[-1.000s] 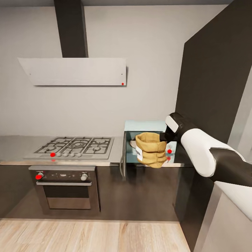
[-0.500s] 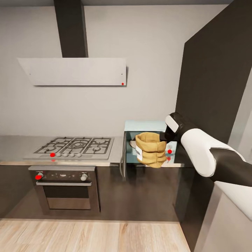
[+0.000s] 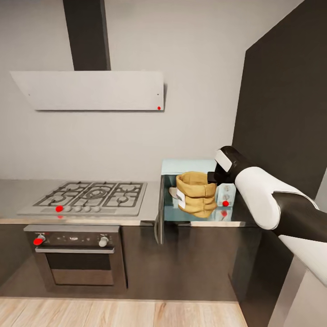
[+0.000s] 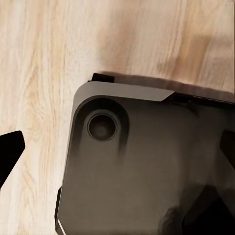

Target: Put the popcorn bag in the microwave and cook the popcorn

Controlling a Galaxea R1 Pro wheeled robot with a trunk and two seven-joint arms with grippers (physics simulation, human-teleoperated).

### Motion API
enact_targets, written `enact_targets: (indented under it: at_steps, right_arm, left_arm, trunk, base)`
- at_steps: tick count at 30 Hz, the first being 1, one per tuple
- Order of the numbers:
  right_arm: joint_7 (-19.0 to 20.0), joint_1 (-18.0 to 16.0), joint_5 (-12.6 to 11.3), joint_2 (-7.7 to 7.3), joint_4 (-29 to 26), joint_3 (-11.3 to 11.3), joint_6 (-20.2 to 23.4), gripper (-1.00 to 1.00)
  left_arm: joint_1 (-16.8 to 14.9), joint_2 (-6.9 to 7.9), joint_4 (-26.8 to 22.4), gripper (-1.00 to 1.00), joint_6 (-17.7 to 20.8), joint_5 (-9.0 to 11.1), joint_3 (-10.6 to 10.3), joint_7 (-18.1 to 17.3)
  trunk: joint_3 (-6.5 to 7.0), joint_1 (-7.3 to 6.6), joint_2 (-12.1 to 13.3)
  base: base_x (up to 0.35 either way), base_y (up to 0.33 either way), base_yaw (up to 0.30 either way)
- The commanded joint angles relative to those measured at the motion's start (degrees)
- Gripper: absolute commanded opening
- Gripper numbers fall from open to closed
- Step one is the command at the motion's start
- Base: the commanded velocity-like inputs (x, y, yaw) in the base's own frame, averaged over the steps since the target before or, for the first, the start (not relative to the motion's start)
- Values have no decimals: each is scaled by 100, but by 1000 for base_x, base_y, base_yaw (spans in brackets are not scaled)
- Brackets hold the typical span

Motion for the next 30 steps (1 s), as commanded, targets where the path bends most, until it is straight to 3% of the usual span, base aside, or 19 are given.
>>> enact_targets:
  at_steps: [1,30]
  right_arm:
    - [-60,-3,-35,2,-8,-44,8,-100]
    - [-69,39,-71,-25,150,-50,8,-100]
  left_arm:
    - [-4,-2,2,100,-15,29,19,1]
    - [-1,-5,2,100,-15,29,19,3]
  trunk:
    - [-8,2,-4]
    - [-8,2,-4]
  base:
    - [207,0,0]
    - [15,0,0]
